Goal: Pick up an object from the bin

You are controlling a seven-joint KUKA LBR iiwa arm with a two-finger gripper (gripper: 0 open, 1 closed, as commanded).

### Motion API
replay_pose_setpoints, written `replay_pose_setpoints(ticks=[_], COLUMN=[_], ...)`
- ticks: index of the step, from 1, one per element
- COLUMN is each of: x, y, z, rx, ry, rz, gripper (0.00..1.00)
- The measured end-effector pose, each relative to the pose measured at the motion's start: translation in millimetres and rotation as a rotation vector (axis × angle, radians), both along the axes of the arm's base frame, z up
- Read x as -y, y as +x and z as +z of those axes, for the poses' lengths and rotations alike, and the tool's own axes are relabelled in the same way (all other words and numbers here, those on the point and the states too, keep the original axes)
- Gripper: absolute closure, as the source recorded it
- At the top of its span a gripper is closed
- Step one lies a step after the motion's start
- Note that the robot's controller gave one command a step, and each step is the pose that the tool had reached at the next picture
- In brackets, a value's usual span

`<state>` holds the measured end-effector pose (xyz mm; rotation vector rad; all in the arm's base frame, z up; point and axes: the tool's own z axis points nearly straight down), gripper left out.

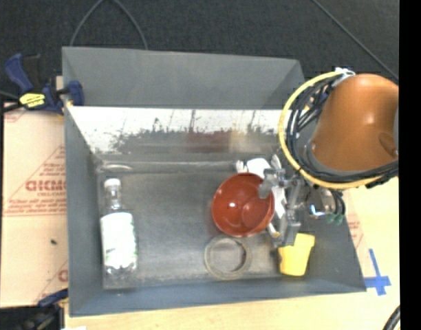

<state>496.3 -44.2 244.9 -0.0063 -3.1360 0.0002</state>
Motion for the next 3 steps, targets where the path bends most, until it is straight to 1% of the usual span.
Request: replay_pose_setpoints(ticks=[1, 2, 3], x=[0, 31, 55], y=[1.6, 89.1, 114.0], z=[4, -109, -173], rx=[0.009, 0.014, 0.019], ry=[-0.001, -0.002, 0.008], rz=[0.003, 0.271, 0.119], gripper=[0.00, 0.00, 0.00])
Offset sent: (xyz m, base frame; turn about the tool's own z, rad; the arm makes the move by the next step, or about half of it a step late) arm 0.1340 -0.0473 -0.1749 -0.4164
